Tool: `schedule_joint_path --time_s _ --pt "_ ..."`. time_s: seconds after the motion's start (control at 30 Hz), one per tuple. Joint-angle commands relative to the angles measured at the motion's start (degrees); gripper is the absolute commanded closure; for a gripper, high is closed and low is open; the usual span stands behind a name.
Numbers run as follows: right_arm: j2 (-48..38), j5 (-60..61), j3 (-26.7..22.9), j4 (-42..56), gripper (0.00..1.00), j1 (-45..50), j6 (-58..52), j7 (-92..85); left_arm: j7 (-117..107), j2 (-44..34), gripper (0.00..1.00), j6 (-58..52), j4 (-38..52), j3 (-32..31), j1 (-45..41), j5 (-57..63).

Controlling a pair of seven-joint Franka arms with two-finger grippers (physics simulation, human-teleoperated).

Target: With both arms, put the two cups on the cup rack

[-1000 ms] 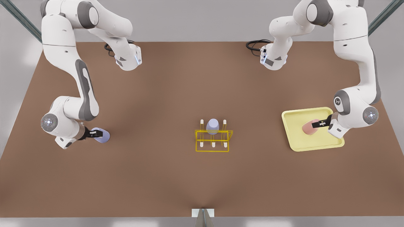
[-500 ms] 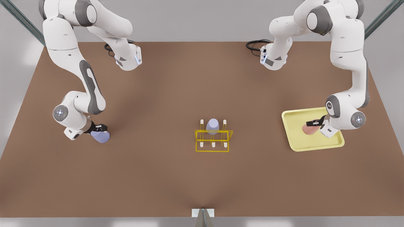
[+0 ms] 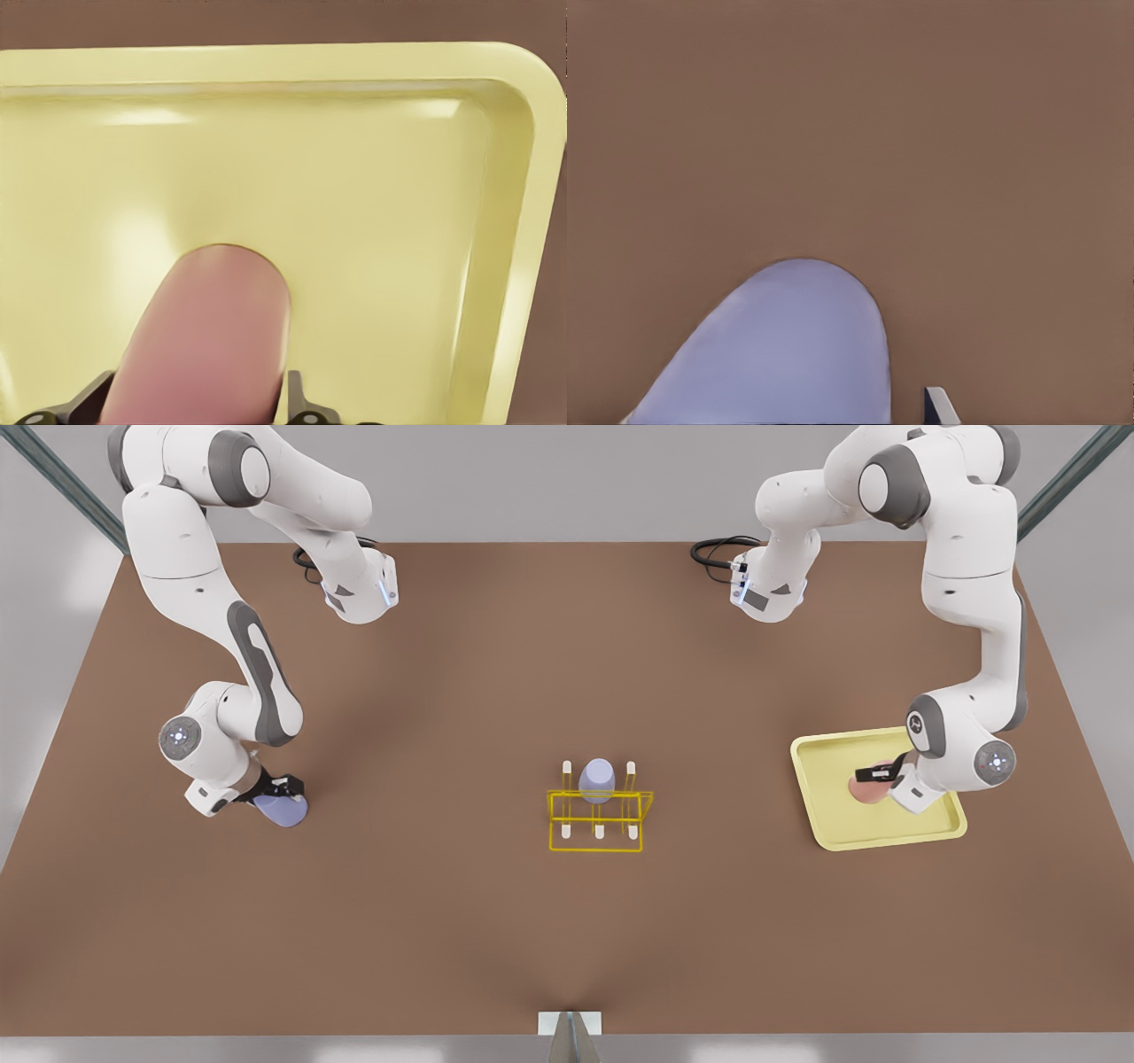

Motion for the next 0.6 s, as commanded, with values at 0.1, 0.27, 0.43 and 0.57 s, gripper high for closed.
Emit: schedule_joint_path --time_s 0.1,0.27,0.43,0.57 --pt "-0.2 0.7 0.4 -0.3 0.06 -0.6 0.4 -1.0 1.5 0.0 0.11 2.0 0.3 -0.1 0.0 0.1" --pt "-1.5 1.6 1.4 -0.7 0.06 -0.5 -0.2 -1.2 1.5 0.4 0.11 3.8 0.3 -0.1 -0.4 -0.1" --pt "-1.4 1.7 2.1 -0.7 0.09 -0.5 -0.1 -1.3 1.4 0.7 0.14 4.1 0.4 -0.1 -0.3 -0.2" --pt "-0.9 1.7 2.2 -0.7 0.13 -0.4 -0.1 -1.3 1.2 0.4 0.15 3.4 0.4 -0.2 -0.6 -0.3"
